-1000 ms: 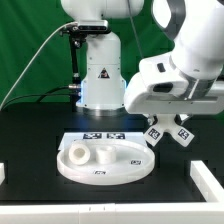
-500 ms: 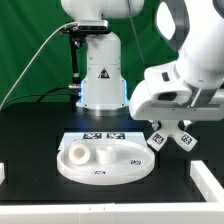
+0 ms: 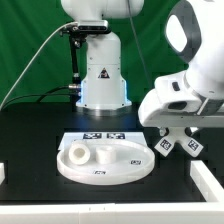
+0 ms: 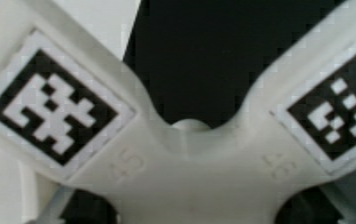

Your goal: Assemble round table

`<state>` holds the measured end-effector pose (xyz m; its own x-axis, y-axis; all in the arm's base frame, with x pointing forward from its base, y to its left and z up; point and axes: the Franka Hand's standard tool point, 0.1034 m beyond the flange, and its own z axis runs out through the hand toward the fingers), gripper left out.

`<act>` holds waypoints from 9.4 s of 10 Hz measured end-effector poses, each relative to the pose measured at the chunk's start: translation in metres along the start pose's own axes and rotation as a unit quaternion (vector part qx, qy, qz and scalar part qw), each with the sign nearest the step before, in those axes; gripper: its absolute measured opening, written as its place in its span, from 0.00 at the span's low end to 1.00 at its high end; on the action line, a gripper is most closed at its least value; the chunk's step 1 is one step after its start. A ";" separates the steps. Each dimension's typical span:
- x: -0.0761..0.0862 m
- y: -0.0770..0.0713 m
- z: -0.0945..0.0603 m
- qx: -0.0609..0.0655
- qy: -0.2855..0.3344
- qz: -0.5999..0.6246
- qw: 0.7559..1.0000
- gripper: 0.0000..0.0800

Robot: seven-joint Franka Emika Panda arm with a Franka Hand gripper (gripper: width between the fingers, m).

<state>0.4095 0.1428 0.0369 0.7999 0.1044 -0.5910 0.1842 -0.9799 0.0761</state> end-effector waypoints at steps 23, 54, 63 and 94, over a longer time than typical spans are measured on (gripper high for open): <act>-0.002 0.067 -0.053 0.020 -0.042 -0.019 0.999 0.81; 0.030 0.226 0.018 0.045 -0.096 0.001 0.994 0.81; 0.012 0.236 0.021 0.047 -0.129 0.056 0.989 0.81; -0.007 0.248 0.012 0.162 -0.165 0.166 0.959 0.51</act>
Offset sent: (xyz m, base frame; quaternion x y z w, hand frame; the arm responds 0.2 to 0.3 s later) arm 0.0028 0.0009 -0.0077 0.0102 0.0029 0.0075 0.9999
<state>0.4427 -0.1030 0.0503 0.5499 -0.2285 -0.8034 -0.2788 -0.9569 0.0814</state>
